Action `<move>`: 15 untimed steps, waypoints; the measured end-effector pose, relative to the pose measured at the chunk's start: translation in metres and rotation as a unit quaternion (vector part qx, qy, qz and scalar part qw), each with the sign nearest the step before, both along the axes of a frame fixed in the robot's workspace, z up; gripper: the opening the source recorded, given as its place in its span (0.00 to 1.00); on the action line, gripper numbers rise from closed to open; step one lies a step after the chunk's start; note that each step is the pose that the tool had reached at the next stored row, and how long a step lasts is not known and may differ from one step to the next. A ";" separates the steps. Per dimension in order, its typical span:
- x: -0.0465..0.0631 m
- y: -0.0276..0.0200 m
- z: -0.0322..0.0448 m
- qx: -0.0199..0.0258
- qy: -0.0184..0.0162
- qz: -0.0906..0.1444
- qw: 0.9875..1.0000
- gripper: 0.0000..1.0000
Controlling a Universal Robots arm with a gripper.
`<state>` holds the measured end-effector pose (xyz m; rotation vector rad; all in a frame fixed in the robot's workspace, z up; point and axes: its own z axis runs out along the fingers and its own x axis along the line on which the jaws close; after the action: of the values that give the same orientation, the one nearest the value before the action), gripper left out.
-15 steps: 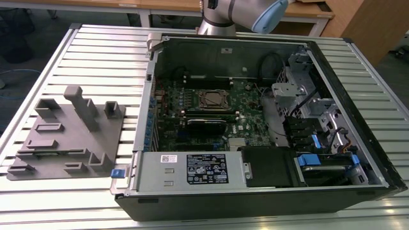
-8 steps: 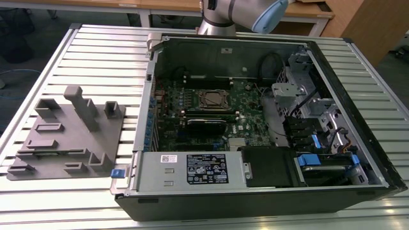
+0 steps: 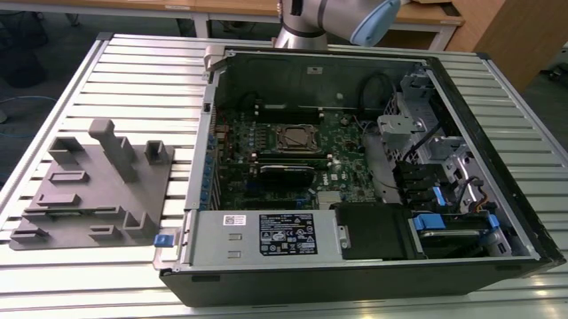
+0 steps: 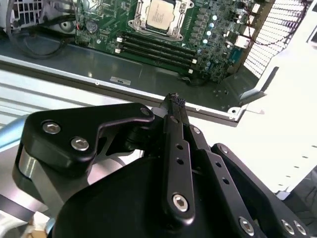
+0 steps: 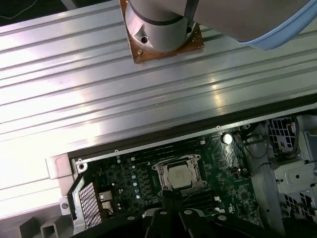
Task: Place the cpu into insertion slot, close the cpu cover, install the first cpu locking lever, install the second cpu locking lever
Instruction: 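Install the first cpu locking lever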
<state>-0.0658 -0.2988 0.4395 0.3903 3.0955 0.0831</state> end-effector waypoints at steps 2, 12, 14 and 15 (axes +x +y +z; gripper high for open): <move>0.002 0.0000 -0.0006 0.000 0.000 0.010 1.000 0.11; 0.003 0.0000 -0.0059 0.000 0.000 0.043 0.999 0.11; 0.003 0.0000 -0.0059 0.000 0.000 0.043 0.999 0.11; 0.003 -0.0001 -0.0063 0.000 0.000 0.043 0.999 0.11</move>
<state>-0.0625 -0.2988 0.4332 0.2580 3.1115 0.0846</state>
